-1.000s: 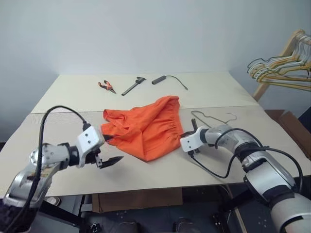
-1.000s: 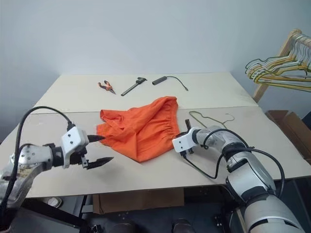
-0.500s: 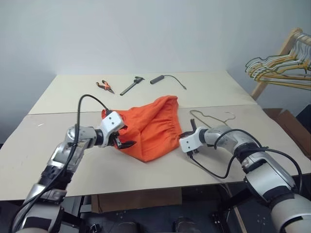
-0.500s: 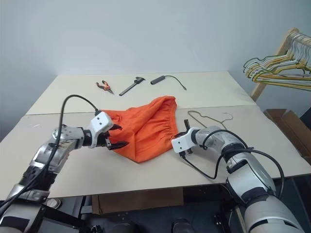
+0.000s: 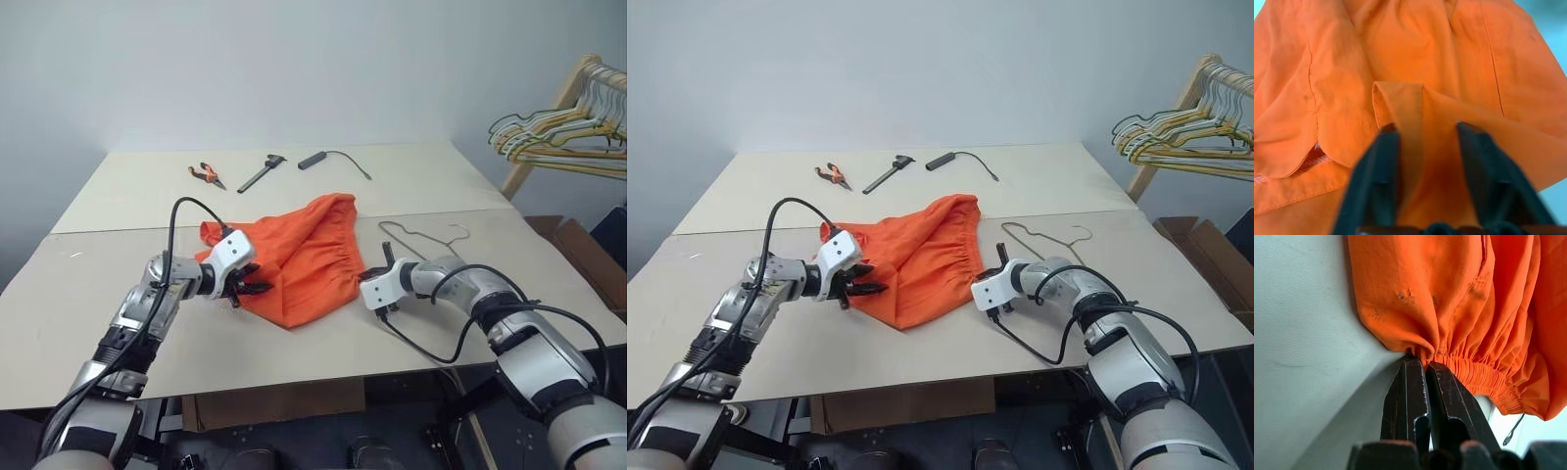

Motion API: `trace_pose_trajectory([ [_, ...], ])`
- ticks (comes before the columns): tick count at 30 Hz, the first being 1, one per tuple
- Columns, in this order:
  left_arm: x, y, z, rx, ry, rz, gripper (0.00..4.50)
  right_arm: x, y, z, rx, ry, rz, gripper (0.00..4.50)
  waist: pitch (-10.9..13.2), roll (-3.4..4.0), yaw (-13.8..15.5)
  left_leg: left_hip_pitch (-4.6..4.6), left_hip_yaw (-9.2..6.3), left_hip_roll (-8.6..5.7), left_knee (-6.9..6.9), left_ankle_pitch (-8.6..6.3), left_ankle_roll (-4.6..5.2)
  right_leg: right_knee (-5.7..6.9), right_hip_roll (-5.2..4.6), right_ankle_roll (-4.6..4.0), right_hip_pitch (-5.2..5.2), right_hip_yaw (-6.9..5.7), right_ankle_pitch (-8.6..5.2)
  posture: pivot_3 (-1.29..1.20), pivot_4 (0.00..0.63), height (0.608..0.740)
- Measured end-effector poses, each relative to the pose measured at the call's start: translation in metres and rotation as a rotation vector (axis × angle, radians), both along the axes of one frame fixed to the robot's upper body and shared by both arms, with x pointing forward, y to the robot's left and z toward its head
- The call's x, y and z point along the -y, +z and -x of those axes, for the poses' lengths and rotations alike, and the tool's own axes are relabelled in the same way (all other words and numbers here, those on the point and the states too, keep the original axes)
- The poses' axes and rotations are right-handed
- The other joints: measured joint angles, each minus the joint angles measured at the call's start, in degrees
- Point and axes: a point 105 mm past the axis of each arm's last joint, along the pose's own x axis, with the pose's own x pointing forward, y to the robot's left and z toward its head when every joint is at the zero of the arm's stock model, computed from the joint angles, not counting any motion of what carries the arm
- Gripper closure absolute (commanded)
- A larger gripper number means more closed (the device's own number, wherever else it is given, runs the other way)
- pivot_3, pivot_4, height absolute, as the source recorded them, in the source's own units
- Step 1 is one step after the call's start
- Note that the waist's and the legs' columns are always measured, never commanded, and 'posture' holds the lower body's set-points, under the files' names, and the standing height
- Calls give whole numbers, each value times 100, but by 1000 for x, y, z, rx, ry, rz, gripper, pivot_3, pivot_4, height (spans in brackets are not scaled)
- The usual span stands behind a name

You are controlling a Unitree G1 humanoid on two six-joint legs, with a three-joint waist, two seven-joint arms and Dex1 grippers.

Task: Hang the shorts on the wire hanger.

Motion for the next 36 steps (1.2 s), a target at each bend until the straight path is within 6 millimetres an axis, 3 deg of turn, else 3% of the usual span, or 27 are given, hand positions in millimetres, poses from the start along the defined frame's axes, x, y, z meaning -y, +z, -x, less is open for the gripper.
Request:
trace_pose_trajectory([
  [2,-2,2,1,5,3,12,4348,0,0,0,1,-2,-1,4500,0,0,0,1,-3,0,0,0,0,0,0,0,0,0,0,111,0,740],
  [3,-3,2,2,4,6,13,4454,0,0,0,1,-2,-1,4500,0,0,0,1,-5,0,0,0,0,0,0,0,0,0,0,112,0,740],
  [8,-12,-1,12,-8,16,33,4454,0,0,-1,4,-6,-4,4500,0,0,-1,1,-11,1,0,0,0,2,-1,0,-1,1,0,115,0,740],
  [13,-27,15,27,69,3,56,4454,0,0,0,-11,-26,-31,4500,0,0,-8,2,-12,3,-2,0,0,1,-2,0,-2,3,0,111,0,740],
  [18,-50,14,69,87,-99,33,4454,9,1,12,-91,-71,-98,4500,1,2,13,4,-11,6,-2,-1,1,2,-6,-1,1,2,0,126,0,740],
  [25,-73,-9,110,6,-159,-22,4454,24,5,56,-267,-158,-94,4500,2,3,207,5,-8,10,0,-3,5,3,-5,0,0,-5,-3,116,0,740],
  [36,-84,-3,101,42,-137,-38,4454,29,35,112,-500,-265,-104,4500,1,2,346,-14,24,9,5,-4,5,-4,-3,1,-10,-20,-4,79,0,740],
])
